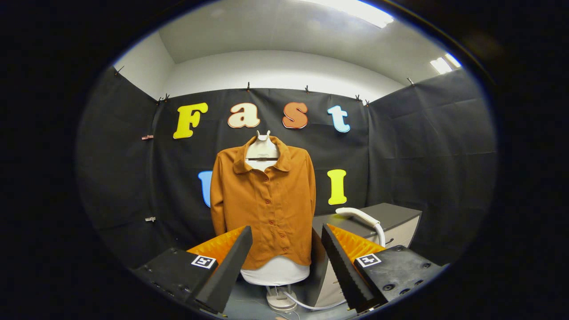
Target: Iron the clothes twice with a garment steamer, once on the left side and once on the right side.
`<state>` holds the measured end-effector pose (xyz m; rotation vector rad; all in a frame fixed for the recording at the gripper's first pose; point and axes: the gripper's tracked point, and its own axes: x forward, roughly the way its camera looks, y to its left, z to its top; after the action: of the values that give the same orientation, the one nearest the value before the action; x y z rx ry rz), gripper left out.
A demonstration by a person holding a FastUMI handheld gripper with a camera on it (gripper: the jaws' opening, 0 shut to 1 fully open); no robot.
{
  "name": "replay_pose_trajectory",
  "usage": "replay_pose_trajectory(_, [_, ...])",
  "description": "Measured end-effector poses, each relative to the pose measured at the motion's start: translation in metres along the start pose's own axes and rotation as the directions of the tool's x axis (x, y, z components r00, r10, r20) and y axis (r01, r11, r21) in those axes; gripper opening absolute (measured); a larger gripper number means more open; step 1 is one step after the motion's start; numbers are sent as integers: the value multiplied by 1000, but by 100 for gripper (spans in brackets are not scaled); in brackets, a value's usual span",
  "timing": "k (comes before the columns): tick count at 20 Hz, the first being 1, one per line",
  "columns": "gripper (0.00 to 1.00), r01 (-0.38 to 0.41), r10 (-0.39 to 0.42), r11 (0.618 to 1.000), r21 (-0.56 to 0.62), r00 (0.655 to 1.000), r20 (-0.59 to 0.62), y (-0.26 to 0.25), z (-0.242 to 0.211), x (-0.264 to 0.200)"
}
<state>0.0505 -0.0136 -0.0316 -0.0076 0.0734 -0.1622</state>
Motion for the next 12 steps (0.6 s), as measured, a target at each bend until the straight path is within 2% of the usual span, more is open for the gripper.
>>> replay_pose_trajectory(6, [98, 4, -4, 1000, 5, 1000, 3, -51, -5, 68])
replay_pose_trajectory(12, [98, 36, -36, 999, -5, 999, -16, -139, -5, 157])
